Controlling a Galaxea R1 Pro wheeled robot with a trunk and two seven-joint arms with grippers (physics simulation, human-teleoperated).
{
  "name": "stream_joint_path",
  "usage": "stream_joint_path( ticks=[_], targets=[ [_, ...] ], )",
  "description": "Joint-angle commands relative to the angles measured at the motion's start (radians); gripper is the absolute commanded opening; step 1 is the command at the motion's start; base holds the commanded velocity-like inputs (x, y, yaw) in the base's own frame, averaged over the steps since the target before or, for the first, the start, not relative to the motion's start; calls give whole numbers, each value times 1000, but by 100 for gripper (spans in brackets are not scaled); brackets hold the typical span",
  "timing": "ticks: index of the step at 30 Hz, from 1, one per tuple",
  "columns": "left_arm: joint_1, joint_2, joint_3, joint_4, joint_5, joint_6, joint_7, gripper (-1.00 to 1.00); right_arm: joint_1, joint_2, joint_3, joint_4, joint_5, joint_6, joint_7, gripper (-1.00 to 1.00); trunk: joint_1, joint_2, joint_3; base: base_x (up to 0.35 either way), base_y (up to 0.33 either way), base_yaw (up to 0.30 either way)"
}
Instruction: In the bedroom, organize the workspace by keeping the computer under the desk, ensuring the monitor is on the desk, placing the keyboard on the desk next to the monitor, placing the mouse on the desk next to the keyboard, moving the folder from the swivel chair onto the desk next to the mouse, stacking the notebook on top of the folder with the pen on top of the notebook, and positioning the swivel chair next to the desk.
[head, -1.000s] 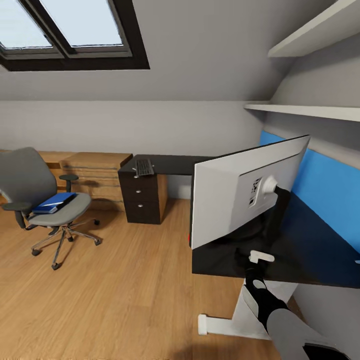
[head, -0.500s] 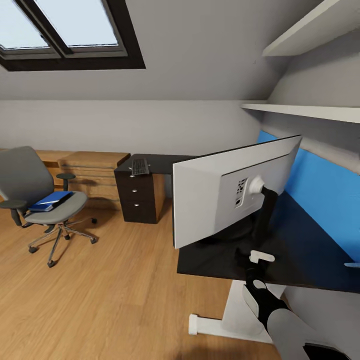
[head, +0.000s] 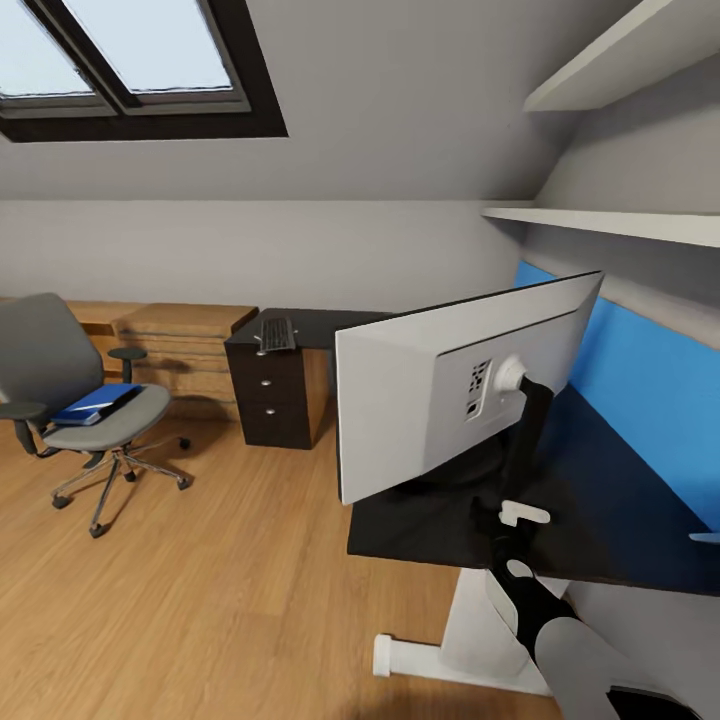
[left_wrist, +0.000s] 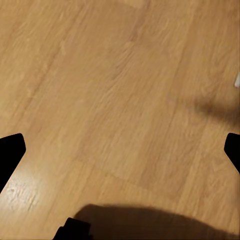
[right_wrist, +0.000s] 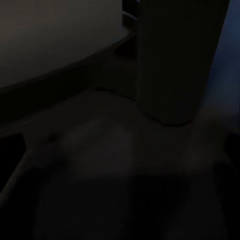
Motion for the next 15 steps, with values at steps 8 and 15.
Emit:
stream_joint_path(
  ticks=[8,15],
  targets=[
    [0,-1,3,0,3,-3,1,100,-1,-2,-2,2,-1,-5,1,100,0,0,-1,80,-67,0],
    [0,-1,3,0,2,-3,1,100,-1,-2,-2,14,-1,-5,1,100,0,0,-1,12,-10,0]
  ],
)
